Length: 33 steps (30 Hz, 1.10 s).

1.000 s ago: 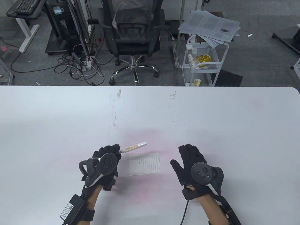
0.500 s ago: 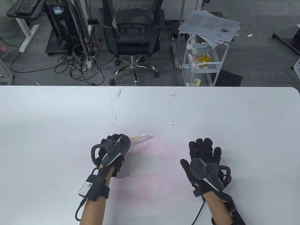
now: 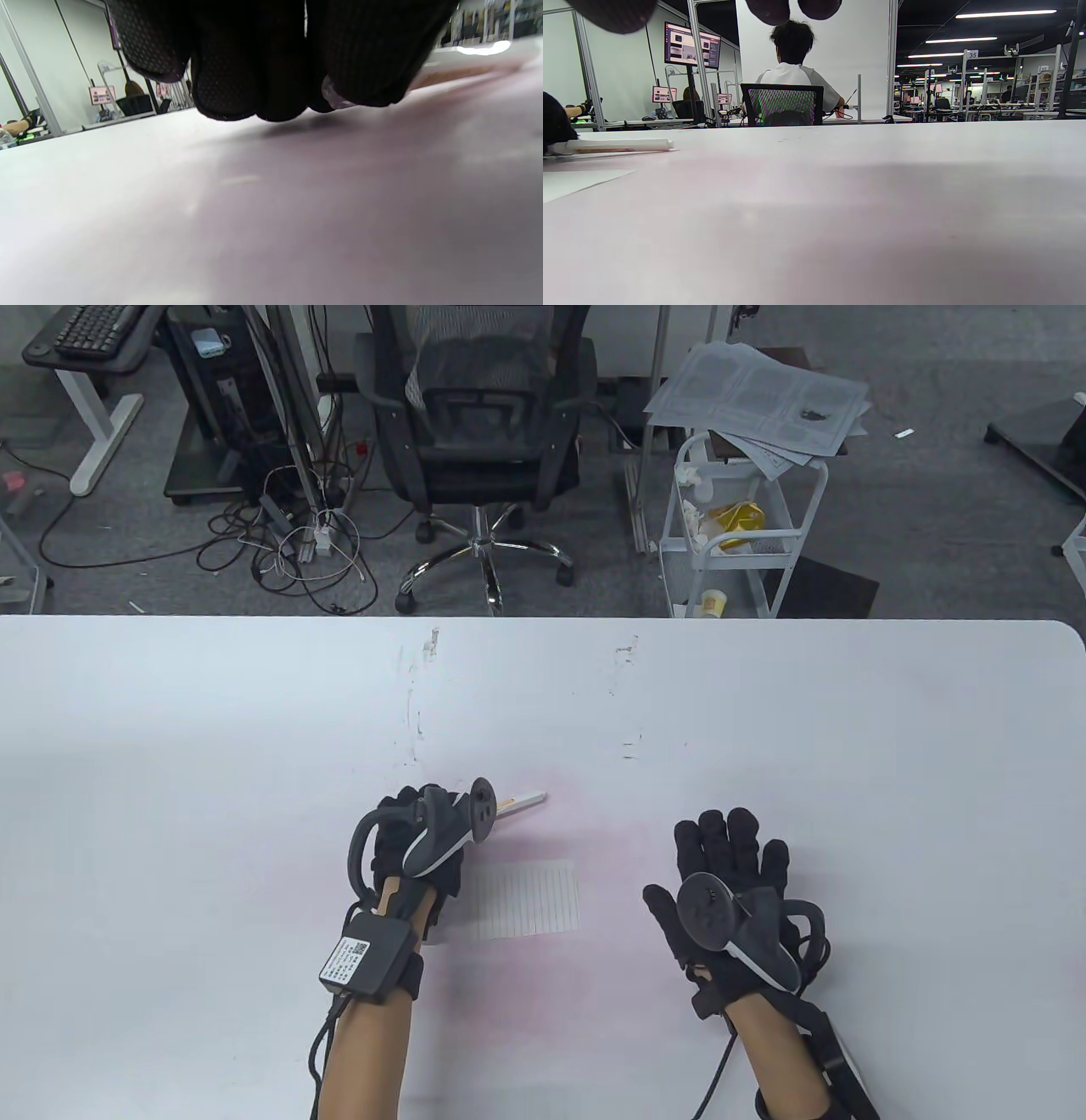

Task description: Squeeze and apply correction pen on text

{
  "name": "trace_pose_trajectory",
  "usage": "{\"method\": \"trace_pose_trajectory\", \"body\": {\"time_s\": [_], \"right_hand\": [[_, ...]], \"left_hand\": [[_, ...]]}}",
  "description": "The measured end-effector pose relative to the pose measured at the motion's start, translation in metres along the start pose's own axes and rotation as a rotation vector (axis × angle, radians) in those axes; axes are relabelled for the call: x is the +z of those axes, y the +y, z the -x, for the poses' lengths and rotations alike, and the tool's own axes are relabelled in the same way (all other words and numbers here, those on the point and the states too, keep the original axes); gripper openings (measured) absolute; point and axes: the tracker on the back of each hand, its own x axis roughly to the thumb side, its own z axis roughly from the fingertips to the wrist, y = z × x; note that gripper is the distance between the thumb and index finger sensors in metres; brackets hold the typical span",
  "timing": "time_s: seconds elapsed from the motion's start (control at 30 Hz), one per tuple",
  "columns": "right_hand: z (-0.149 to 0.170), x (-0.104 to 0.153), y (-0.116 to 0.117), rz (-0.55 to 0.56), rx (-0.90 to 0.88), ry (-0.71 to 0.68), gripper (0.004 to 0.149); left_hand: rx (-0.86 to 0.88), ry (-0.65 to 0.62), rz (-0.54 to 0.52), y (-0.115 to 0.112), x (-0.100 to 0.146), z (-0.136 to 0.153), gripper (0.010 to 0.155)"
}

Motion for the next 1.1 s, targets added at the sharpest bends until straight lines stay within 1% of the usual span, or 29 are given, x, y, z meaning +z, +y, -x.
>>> {"method": "trace_pose_trajectory", "body": {"time_s": [0.13,0.17,0.27,0.37,0.5,0.63,0.73,0.83,0.97,1.1], "right_hand": [[-0.004,0.002,-0.001,0.003,0.0,-0.009,0.08],[-0.005,0.002,-0.002,0.007,0.0,-0.011,0.08],[-0.004,0.005,-0.003,0.014,0.001,-0.009,0.081],[-0.002,0.006,-0.002,0.013,-0.005,-0.004,0.08],[0.0,0.007,-0.002,0.01,-0.011,-0.001,0.08],[0.0,0.007,-0.002,0.007,-0.014,-0.006,0.08],[-0.001,0.008,-0.001,0.004,-0.006,-0.015,0.078],[-0.002,0.009,0.0,-0.006,0.023,-0.013,0.078],[-0.004,0.011,0.003,-0.032,0.027,-0.021,0.079],[-0.003,0.013,0.007,-0.055,0.018,-0.027,0.079]], "left_hand": [[0.006,0.004,-0.005,-0.001,0.0,0.001,0.046],[0.013,0.005,-0.014,-0.001,0.001,0.002,0.049],[-0.004,0.002,-0.101,0.004,0.01,0.01,0.059],[-0.011,0.001,-0.127,0.011,0.021,0.021,0.066],[0.096,-0.007,-0.187,0.027,0.049,0.044,0.072],[0.161,-0.026,-0.228,0.032,0.078,0.061,0.075],[0.187,-0.027,-0.233,0.029,0.098,0.072,0.077],[0.21,-0.03,-0.227,0.021,0.111,0.078,0.079],[0.209,-0.045,-0.231,0.009,0.122,0.081,0.08],[0.192,-0.07,-0.237,-0.004,0.125,0.077,0.08]]}}
